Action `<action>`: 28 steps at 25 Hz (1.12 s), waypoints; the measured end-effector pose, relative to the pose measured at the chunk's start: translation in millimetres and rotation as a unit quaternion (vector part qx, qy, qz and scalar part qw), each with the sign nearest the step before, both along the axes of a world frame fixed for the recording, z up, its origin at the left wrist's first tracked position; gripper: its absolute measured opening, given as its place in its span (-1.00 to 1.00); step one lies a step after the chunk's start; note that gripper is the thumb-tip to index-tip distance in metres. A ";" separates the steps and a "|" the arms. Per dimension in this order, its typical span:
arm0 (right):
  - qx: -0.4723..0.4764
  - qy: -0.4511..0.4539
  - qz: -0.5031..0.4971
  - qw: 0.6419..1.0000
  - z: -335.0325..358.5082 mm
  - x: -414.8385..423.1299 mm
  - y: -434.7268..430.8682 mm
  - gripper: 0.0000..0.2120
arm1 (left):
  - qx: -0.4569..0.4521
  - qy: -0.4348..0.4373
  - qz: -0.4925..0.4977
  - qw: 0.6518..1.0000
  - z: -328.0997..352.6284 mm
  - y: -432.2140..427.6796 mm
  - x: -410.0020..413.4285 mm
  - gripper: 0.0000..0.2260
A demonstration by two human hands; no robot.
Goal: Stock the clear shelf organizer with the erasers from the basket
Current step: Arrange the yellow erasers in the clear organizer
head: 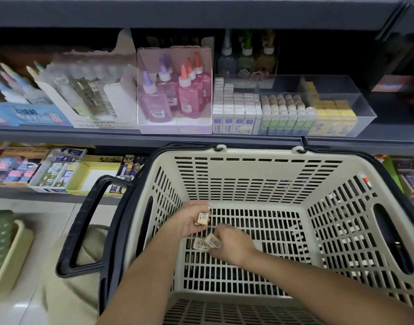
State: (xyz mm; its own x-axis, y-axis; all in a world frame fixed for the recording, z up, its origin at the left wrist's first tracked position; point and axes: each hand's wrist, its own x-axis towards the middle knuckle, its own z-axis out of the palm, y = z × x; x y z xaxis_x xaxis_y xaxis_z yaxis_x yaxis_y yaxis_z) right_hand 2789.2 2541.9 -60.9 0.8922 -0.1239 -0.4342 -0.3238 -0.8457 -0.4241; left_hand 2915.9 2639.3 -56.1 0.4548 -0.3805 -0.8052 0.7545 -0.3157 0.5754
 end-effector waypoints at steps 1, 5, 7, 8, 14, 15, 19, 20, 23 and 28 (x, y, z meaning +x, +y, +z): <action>0.000 -0.014 0.003 1.000 -1.2 3.4 6.9 -0.68 | 0.001 0.000 0.003 1.000 -1.3 -0.9 0.0 -0.82; -0.047 -0.017 0.088 0.995 -12.4 9.7 30.0 -0.53 | 0.003 0.000 0.025 1.000 -3.1 -0.8 2.1 -0.82; -0.073 -0.023 0.123 0.989 -13.9 11.0 24.9 -0.60 | 0.007 0.001 0.027 1.000 -3.9 -0.2 2.2 -0.80; -0.084 -0.028 0.137 0.987 -13.9 11.4 19.4 -0.63 | 0.008 0.001 0.027 1.000 -4.0 -0.1 1.6 -0.78; -0.087 -0.027 0.130 0.987 -13.2 6.1 -28.5 -0.76 | 0.039 -0.007 -0.012 0.999 -2.2 0.0 -1.5 -0.75; -0.065 -0.026 0.111 0.991 -10.7 5.2 -37.1 -0.81 | 0.052 -0.011 -0.032 0.998 -1.5 -1.1 -3.1 -0.75; 0.036 -0.063 0.054 0.996 10.9 -1.6 -59.4 -0.78 | 0.019 0.049 -0.121 0.991 4.7 -8.8 -11.7 -0.66; 0.043 -0.076 0.049 0.995 17.9 -3.2 -63.3 -0.77 | -0.014 0.080 -0.152 0.985 8.4 -11.5 -14.1 -0.63; 0.081 -0.069 0.002 0.994 42.4 -6.6 -76.7 -0.76 | -0.087 0.115 -0.213 0.966 19.2 -20.8 -21.4 -0.61; 0.109 -0.059 -0.034 0.992 90.3 -3.8 -112.4 -0.81 | -0.156 0.101 -0.174 0.967 45.4 -39.0 -23.4 -0.58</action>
